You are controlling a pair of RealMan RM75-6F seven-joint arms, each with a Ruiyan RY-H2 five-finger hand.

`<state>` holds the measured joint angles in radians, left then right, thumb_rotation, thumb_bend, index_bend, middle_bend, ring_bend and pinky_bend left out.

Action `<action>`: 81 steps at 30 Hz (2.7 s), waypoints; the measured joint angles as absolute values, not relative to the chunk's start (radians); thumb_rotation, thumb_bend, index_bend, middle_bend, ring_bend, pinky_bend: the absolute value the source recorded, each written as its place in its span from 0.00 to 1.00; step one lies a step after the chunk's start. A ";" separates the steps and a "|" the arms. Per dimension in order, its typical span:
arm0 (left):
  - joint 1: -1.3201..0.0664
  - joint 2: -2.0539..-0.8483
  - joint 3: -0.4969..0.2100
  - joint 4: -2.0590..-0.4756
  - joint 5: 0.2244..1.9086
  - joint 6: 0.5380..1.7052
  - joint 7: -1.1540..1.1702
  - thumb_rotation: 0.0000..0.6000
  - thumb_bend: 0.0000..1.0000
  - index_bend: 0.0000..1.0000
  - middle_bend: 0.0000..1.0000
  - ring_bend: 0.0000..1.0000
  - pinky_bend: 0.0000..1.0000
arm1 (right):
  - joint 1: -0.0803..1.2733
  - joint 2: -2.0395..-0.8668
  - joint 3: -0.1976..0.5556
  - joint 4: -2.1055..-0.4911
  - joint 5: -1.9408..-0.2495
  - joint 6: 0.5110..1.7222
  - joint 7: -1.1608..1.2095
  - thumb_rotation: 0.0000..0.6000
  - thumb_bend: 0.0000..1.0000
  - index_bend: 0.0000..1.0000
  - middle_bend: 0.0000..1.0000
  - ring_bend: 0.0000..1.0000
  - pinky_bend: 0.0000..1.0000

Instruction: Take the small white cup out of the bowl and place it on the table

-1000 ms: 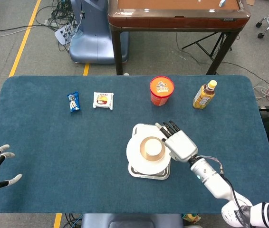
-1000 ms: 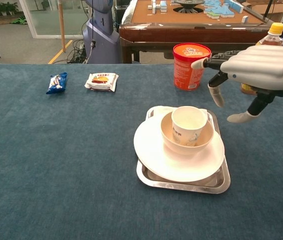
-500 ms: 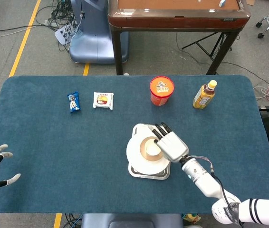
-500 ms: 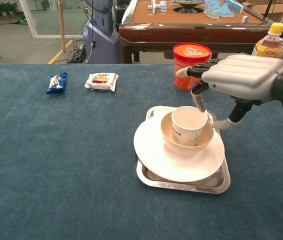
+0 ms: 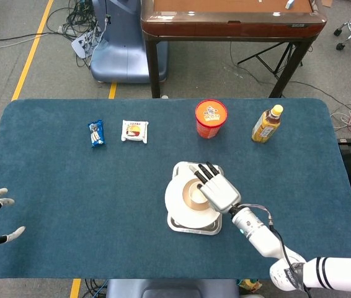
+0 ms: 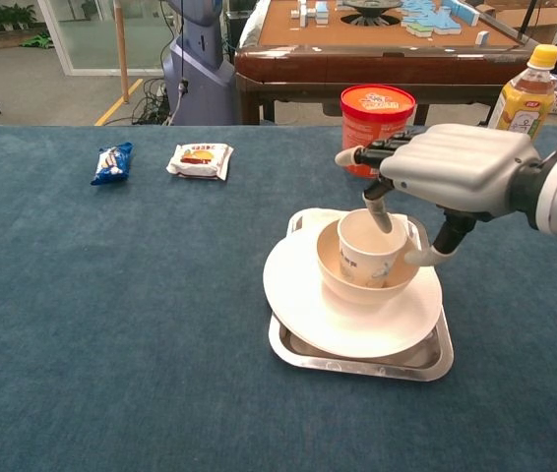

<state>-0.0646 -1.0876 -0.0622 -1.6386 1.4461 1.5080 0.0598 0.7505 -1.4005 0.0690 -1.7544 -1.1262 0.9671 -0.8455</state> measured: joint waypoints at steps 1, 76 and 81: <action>-0.064 -1.087 -0.062 -1.639 1.446 1.508 0.059 1.00 0.03 0.36 0.21 0.15 0.43 | 0.751 -1.403 0.067 -1.752 -1.125 0.968 -0.845 1.00 0.32 0.47 0.00 0.00 0.01; -0.063 -1.091 -0.063 -1.635 1.440 1.501 0.075 1.00 0.03 0.36 0.21 0.15 0.43 | 0.798 -1.276 0.045 -1.926 -1.077 1.050 -0.910 1.00 0.41 0.64 0.00 0.00 0.01; -0.064 -1.095 -0.063 -1.633 1.436 1.498 0.082 1.00 0.03 0.36 0.21 0.15 0.43 | 0.799 -1.212 0.043 -1.990 -1.062 1.063 -0.930 1.00 0.41 0.64 0.00 0.00 0.01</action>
